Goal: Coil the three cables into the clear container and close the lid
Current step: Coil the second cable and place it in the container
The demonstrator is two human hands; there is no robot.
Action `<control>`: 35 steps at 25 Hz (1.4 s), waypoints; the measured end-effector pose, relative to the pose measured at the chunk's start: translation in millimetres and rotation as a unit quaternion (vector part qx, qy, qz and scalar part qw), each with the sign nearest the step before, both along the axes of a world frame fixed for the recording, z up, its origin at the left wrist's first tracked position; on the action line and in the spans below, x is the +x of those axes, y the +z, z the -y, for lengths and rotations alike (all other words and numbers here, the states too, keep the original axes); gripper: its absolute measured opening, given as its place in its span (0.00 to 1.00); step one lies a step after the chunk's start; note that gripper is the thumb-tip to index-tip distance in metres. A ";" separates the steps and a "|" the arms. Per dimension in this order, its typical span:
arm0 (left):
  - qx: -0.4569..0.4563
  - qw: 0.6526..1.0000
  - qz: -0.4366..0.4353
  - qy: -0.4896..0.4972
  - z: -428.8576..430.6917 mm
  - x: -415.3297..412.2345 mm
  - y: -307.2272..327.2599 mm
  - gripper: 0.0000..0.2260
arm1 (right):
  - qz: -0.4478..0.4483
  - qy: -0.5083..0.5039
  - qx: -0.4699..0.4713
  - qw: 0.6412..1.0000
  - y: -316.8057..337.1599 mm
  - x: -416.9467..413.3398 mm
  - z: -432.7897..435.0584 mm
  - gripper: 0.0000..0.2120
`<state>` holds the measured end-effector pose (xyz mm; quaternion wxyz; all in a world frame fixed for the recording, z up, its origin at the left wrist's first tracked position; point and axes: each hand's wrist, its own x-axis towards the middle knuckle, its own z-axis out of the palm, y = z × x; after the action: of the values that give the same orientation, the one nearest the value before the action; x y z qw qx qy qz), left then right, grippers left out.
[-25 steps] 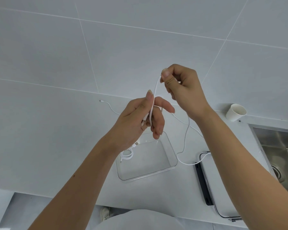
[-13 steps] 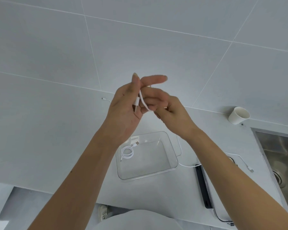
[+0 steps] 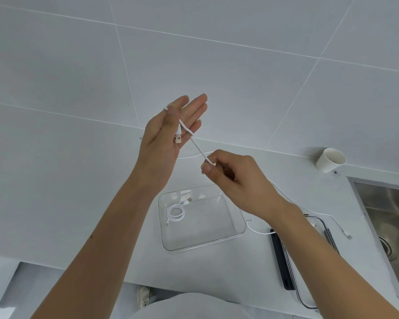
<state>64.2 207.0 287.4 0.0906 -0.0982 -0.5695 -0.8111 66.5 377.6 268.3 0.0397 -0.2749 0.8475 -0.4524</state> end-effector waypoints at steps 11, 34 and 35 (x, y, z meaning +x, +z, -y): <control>-0.240 0.969 0.055 0.002 -3.3 4.3 -6.6 0.18 | 0.011 0.037 -0.062 0.997 39.7 3.9 -8.7 0.09; -0.044 0.977 0.020 -0.207 -18.9 30.8 2.4 0.19 | 0.068 0.033 -0.156 0.985 42.8 -32.9 1.9 0.14; -0.037 0.980 0.016 -0.195 -18.6 29.9 2.9 0.19 | 0.080 0.032 -0.165 0.983 39.9 -32.7 2.4 0.14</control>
<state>94.1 225.5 290.4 -0.0818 -0.1974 -0.5704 -0.7931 33.8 375.2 308.2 0.0761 -0.2677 0.7462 -0.6048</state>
